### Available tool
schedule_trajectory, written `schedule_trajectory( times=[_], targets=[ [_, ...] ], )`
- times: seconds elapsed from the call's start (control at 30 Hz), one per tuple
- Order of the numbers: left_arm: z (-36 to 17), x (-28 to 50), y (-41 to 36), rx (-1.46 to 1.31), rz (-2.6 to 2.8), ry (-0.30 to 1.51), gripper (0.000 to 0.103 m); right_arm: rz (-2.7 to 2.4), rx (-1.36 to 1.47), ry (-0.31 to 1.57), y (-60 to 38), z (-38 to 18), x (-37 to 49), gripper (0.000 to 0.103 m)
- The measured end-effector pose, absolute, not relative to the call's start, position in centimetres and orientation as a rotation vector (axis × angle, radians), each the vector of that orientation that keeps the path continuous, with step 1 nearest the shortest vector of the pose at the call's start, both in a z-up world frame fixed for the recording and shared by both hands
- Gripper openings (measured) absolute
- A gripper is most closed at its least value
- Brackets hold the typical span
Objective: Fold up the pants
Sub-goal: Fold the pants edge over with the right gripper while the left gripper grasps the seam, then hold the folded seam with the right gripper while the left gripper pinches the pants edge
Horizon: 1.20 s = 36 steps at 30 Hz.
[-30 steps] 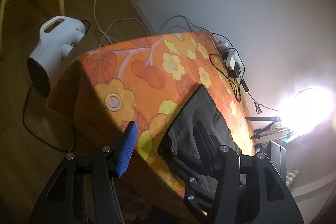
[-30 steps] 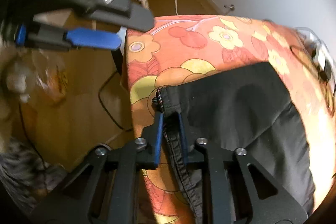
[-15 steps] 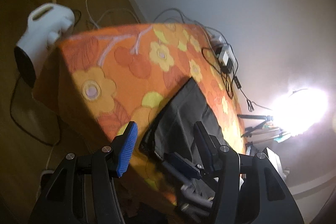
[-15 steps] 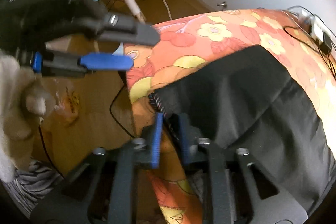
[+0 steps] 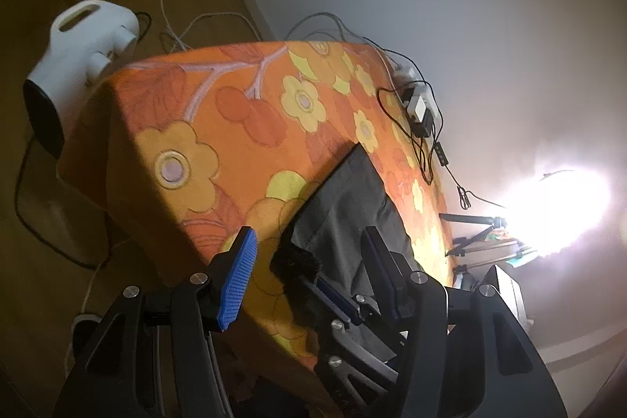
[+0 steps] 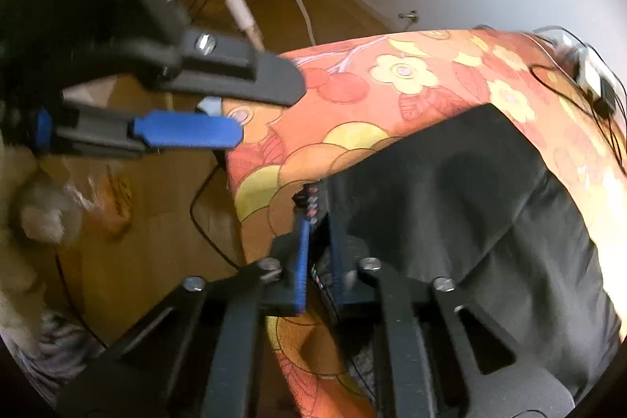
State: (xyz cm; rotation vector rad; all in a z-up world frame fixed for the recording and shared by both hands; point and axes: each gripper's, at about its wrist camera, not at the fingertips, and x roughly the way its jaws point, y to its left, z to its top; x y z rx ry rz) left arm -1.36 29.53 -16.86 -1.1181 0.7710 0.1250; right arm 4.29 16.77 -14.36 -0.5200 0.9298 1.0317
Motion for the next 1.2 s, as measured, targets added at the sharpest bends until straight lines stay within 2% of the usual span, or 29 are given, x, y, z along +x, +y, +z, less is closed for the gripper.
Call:
schedule_trajectory(
  times=[0.63,0.9,1.07,1.13,1.17,1.2],
  targets=[
    [-19.3,3.1,26.1,-1.233,0.017,0.867,0.057,1.071,-0.203,0.950,11.4,-13.7,6.4,0.006],
    [-18.3,2.8,26.6,-1.171,0.069,0.867,0.058,1.063,-0.188,0.956,10.8,-13.9,6.7,0.006],
    [-16.6,1.2,28.9,-1.134,0.158,0.805,0.058,1.073,-0.246,0.972,11.8,-14.2,6.5,0.007],
    [-16.1,0.7,29.7,-1.130,0.176,0.782,0.058,1.076,-0.308,0.970,12.6,-14.3,6.0,0.018],
    [-16.1,0.4,30.0,-1.132,0.180,0.775,0.058,1.077,-0.339,0.966,13.0,-14.4,5.7,0.032],
    [-16.1,0.3,30.2,-1.139,0.180,0.774,0.058,1.086,-0.379,0.960,13.6,-14.5,5.3,0.040]
  ],
)
